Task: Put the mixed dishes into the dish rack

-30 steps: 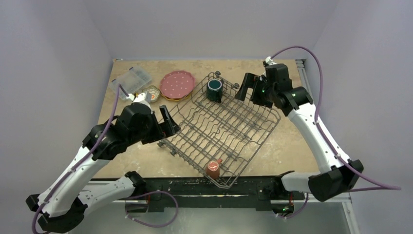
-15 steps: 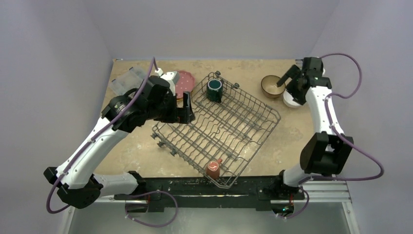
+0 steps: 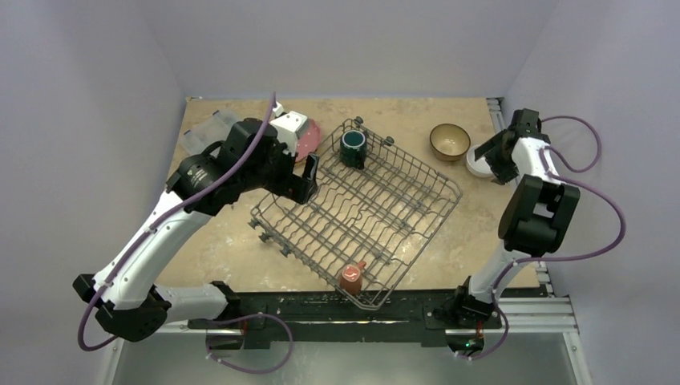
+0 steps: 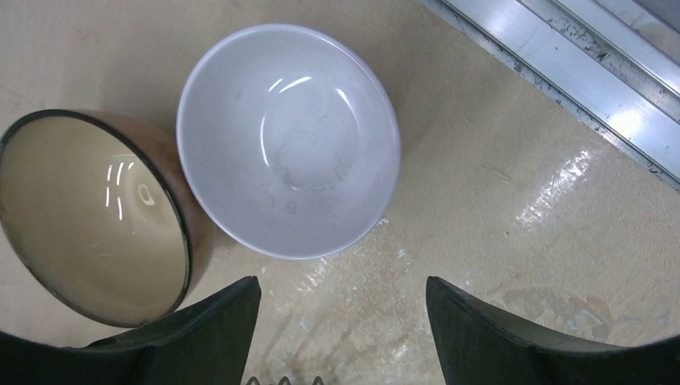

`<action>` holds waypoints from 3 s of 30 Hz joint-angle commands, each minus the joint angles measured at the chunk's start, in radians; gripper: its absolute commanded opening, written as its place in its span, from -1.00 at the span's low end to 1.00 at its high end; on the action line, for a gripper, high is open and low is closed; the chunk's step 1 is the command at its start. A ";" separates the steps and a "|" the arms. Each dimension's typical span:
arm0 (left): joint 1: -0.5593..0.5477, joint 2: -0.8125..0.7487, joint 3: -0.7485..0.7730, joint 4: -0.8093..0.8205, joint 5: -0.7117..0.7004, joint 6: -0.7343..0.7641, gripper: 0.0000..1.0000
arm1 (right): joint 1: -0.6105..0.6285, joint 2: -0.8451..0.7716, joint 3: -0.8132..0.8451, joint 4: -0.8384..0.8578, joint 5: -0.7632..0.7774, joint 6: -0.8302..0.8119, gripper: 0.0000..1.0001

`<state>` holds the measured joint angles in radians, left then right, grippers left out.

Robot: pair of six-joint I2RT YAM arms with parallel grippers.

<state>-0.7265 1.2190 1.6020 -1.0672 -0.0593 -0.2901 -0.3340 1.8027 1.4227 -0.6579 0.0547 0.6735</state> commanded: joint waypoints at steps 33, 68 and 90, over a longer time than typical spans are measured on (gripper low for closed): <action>0.007 0.038 0.246 -0.111 0.022 -0.197 1.00 | 0.021 -0.326 -0.108 0.085 -0.014 -0.104 -1.00; 0.007 -0.109 -0.317 0.763 0.498 -0.915 0.97 | 0.746 -0.753 -0.603 0.830 -1.063 0.366 -1.00; -0.061 -0.019 -0.162 0.486 0.481 -0.820 0.33 | 0.761 -0.745 -0.600 0.649 -0.935 0.239 -1.00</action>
<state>-0.7612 1.1927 1.3369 -0.5552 0.4099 -1.1667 0.4129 1.0668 0.7853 0.0307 -0.9306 0.9657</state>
